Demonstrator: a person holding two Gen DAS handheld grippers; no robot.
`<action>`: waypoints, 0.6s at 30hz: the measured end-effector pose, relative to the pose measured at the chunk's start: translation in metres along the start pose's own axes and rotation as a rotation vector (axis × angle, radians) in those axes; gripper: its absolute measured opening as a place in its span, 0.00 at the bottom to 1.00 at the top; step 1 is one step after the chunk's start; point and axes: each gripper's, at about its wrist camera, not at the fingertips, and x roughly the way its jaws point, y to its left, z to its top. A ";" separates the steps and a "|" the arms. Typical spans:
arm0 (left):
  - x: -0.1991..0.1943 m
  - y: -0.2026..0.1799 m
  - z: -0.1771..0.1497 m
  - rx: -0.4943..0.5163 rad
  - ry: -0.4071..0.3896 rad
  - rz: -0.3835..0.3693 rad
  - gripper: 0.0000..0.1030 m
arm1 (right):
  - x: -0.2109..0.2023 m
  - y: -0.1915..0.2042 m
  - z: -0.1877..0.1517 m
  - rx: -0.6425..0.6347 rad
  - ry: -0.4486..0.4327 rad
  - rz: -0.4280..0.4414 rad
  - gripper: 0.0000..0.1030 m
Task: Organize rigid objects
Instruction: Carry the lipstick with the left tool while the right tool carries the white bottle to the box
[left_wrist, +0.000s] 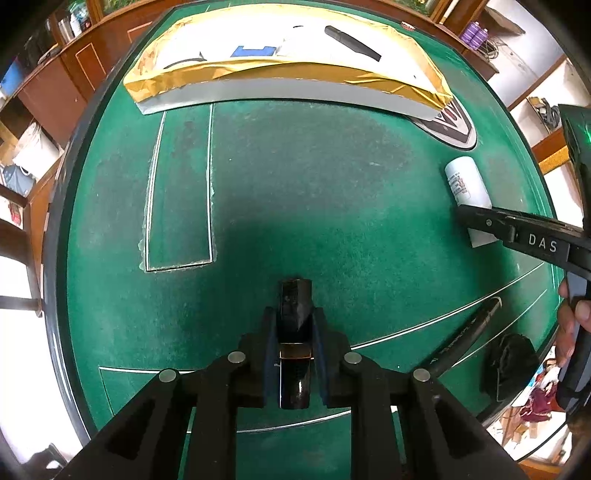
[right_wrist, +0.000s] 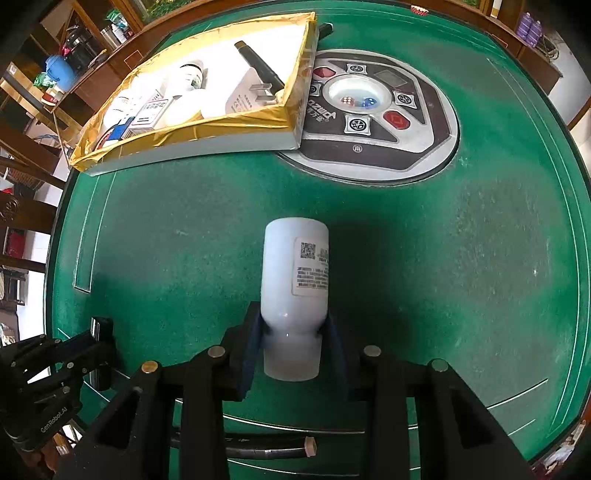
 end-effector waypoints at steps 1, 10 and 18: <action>0.000 -0.001 0.000 0.002 -0.001 0.000 0.18 | -0.002 0.000 0.000 -0.002 -0.001 0.000 0.32; 0.002 0.001 0.005 -0.017 0.010 -0.027 0.18 | 0.000 0.000 0.000 -0.008 -0.004 -0.004 0.32; -0.002 0.009 0.000 -0.027 -0.009 -0.048 0.17 | -0.001 0.001 0.001 -0.007 -0.010 -0.002 0.32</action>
